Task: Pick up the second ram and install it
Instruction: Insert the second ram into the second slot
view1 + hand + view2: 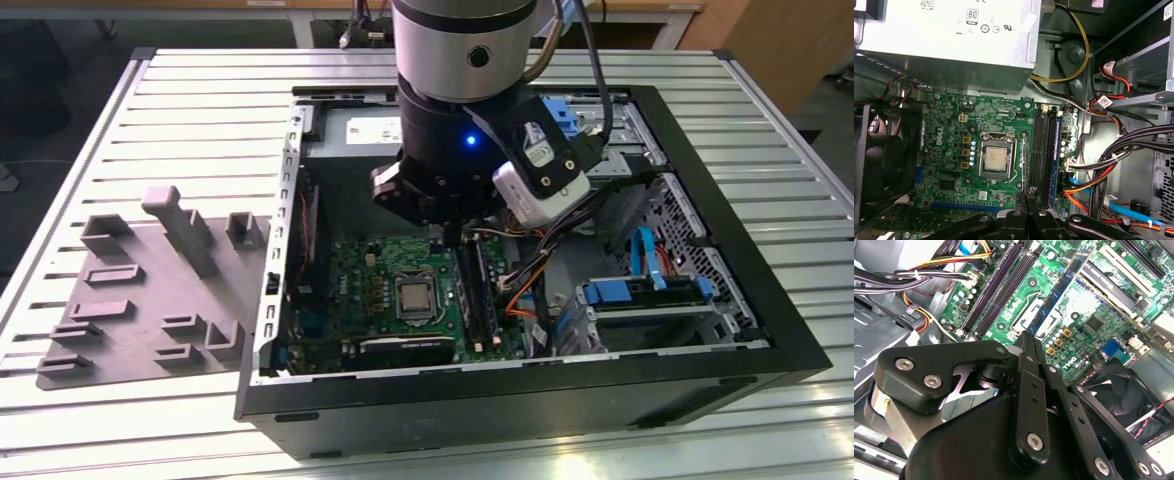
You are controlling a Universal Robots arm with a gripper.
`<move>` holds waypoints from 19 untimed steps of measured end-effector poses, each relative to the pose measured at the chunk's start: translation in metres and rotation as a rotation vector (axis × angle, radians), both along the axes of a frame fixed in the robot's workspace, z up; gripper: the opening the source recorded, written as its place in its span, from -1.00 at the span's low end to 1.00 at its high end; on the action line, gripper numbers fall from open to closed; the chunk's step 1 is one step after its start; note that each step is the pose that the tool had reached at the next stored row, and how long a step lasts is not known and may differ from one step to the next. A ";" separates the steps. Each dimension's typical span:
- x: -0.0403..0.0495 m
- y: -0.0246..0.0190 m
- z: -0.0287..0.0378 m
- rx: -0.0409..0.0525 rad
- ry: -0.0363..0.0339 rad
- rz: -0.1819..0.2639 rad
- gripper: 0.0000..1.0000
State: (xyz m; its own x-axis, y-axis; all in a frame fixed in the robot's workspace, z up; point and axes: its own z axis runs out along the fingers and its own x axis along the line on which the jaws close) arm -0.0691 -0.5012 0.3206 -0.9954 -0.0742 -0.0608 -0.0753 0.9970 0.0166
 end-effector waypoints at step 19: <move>0.0019 0.0000 -0.0038 0.0006 0.0000 0.000 -0.76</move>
State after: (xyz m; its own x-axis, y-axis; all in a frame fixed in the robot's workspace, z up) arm -0.0672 -0.5013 0.3168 -0.9954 -0.0742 -0.0608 -0.0753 0.9970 0.0172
